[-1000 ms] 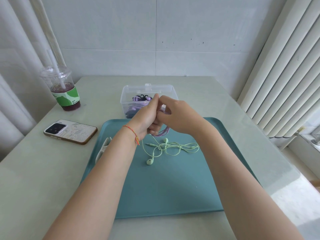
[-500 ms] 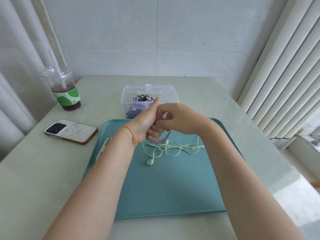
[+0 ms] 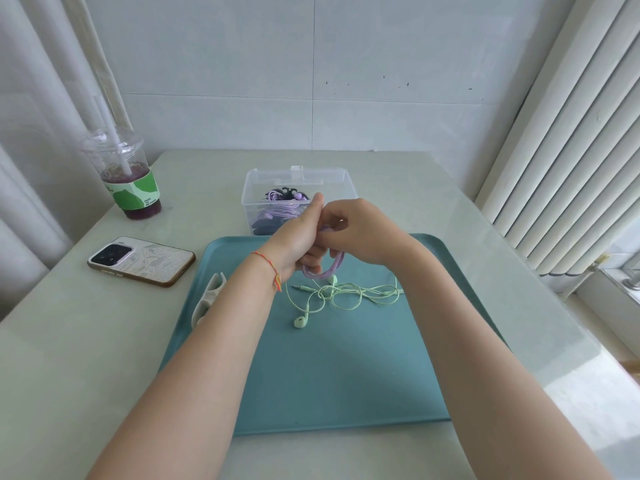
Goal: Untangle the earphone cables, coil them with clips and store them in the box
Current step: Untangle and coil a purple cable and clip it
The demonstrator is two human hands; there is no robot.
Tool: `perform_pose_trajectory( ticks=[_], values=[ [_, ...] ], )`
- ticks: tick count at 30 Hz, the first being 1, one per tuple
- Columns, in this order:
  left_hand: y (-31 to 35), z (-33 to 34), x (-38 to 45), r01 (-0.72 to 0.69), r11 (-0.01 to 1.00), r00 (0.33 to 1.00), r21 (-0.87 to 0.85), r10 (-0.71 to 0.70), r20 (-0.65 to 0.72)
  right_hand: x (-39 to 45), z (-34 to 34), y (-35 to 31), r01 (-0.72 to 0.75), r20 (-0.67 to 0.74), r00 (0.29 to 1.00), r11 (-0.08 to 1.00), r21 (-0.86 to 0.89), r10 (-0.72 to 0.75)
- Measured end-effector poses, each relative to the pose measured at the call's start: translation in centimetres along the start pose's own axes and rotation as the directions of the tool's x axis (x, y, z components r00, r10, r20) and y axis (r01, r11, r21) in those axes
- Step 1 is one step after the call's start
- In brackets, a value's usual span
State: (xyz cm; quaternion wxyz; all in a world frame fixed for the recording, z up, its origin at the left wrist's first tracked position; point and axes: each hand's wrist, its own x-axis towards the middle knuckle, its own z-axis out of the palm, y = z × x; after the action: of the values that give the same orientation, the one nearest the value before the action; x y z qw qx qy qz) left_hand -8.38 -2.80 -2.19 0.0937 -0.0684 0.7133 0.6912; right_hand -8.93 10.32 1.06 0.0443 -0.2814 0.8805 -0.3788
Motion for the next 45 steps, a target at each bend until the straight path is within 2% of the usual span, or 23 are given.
perform_pose_trajectory(
  ticks=[4,12,16,18,20,24,26,28,30,31,33,35,36,38,41,45],
  values=[
    [0.5,0.5,-0.1,-0.089,0.985,0.987,0.147,0.108,-0.122,0.2,0.2,0.0,-0.020,-0.041,0.999,0.999,0.041,0.022],
    [2.3,-1.4,-2.9,-0.085,0.984,0.983,0.154,0.108,-0.148,-0.2,1.1,-1.7,-0.045,-0.150,0.986,0.987,0.153,0.068],
    [1.7,-4.8,-5.0,-0.076,0.926,0.938,0.369,0.193,-0.290,-0.5,2.2,-3.1,-0.062,-0.144,0.986,0.983,0.172,0.088],
    [0.4,-7.1,-6.1,-0.014,0.789,0.894,0.614,0.285,-0.346,-0.8,3.2,-3.7,-0.070,-0.139,0.986,0.982,0.174,0.095],
    [-0.7,-8.8,-7.5,0.112,0.565,0.895,0.817,0.300,-0.330,-0.9,4.3,-4.1,-0.086,-0.135,0.985,0.982,0.166,0.109],
    [-2.4,-9.3,-8.9,0.230,0.255,0.969,0.939,0.033,-0.246,-1.2,5.9,-4.5,-0.116,-0.139,0.981,0.982,0.150,0.137],
    [-3.5,-9.4,-8.8,0.217,0.200,0.974,0.956,0.021,-0.225,-1.4,6.2,-4.8,-0.123,-0.139,0.980,0.984,0.130,0.140],
    [-4.0,-9.6,-8.7,0.177,0.275,0.973,0.945,0.094,-0.209,-1.6,6.2,-4.9,-0.128,-0.142,0.979,0.983,0.130,0.146],
    [-4.1,-9.7,-8.8,0.109,0.451,0.964,0.886,0.171,-0.205,-1.9,6.0,-4.9,-0.134,-0.149,0.976,0.979,0.153,0.156],
    [-4.1,-9.6,-8.8,0.049,0.573,0.956,0.818,0.211,-0.205,-2.0,5.8,-4.8,-0.132,-0.153,0.975,0.976,0.172,0.159],
    [-3.8,-9.2,-9.1,-0.110,0.821,0.938,0.560,0.272,-0.215,-2.3,5.3,-4.7,-0.127,-0.153,0.974,0.965,0.231,0.164],
    [-3.4,-8.5,-9.4,-0.211,0.951,0.942,0.225,0.259,-0.214,-2.6,4.5,-4.6,-0.111,-0.136,0.978,0.944,0.311,0.160],
    [-3.1,-8.3,-9.3,-0.224,0.970,0.954,0.092,0.237,-0.185,-2.7,4.1,-4.6,-0.098,-0.121,0.981,0.927,0.363,0.151],
    [-1.9,-7.6,-9.1,-0.245,0.969,0.966,-0.037,0.241,-0.089,-2.9,2.8,-4.4,-0.064,-0.087,0.989,0.885,0.462,0.117],
    [-0.1,-6.4,-8.3,-0.287,0.956,0.958,-0.061,0.288,0.005,-2.9,0.5,-3.7,-0.023,-0.043,0.997,0.833,0.552,0.057],
    [2.3,-4.6,-5.8,-0.247,0.968,0.969,0.046,0.248,-0.004,-2.1,-2.5,-1.9,0.015,-0.091,0.995,0.843,0.538,0.041]
  ],
)
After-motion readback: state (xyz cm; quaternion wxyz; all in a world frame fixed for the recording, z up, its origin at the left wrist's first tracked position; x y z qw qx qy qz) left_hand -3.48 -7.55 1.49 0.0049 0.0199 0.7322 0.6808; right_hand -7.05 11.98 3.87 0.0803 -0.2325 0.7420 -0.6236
